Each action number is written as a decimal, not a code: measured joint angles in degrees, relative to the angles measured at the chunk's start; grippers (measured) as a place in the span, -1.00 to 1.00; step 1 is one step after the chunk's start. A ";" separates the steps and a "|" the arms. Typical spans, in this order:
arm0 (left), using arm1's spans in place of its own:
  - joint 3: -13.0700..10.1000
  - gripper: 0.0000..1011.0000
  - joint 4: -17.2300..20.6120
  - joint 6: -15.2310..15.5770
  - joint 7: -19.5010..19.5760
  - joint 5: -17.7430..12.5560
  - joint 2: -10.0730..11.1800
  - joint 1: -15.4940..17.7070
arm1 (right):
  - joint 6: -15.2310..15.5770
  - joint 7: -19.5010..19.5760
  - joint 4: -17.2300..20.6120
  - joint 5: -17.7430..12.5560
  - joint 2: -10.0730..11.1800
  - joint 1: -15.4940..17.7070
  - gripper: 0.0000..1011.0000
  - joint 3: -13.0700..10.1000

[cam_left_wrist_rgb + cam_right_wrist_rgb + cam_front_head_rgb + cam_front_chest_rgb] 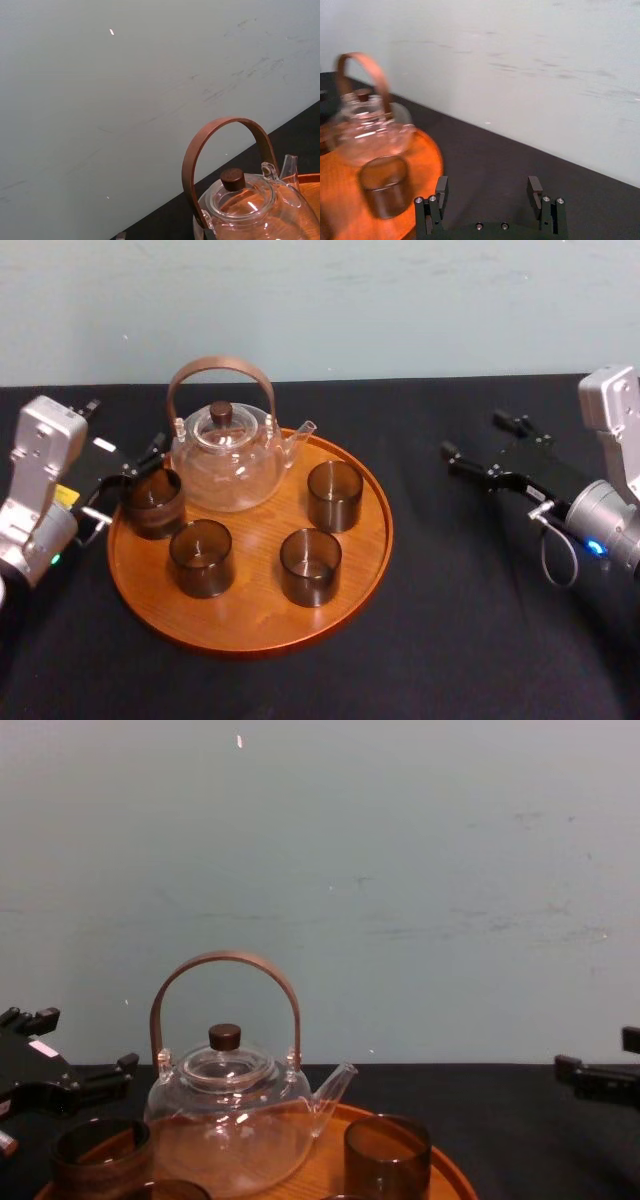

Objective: Pick up the glass from the table and place it on the tray.

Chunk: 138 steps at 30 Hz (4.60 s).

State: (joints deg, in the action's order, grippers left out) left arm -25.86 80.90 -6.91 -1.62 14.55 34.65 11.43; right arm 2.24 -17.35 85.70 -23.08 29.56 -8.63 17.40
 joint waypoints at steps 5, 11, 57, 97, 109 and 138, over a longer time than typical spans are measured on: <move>0.00 0.98 0.00 0.00 0.00 0.00 0.00 0.00 | -1.48 4.41 -0.80 2.01 -2.24 1.13 0.98 -1.23; 0.00 0.98 0.00 0.00 0.00 0.00 0.00 0.00 | -4.43 6.57 -3.32 4.53 -4.34 1.76 0.98 -1.44; 0.00 0.98 0.00 0.00 0.00 0.00 0.00 0.00 | -8.84 6.90 -7.74 6.83 -7.61 2.08 0.98 -2.25; 0.00 0.98 0.00 0.00 0.00 0.00 0.00 0.00 | -8.83 6.90 -7.74 6.77 -7.60 2.08 0.98 -2.26; 0.00 0.98 0.00 0.00 0.00 0.00 0.00 0.00 | -8.83 6.90 -7.74 6.77 -7.59 2.08 0.98 -2.25; 0.00 0.98 0.00 0.00 0.00 0.00 0.00 0.00 | -8.83 6.90 -7.74 6.77 -7.59 2.08 0.98 -2.26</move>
State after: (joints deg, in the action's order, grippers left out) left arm -25.86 80.90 -6.91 -1.62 14.55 34.65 11.43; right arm -6.59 -10.45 77.96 -16.30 21.96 -6.55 15.15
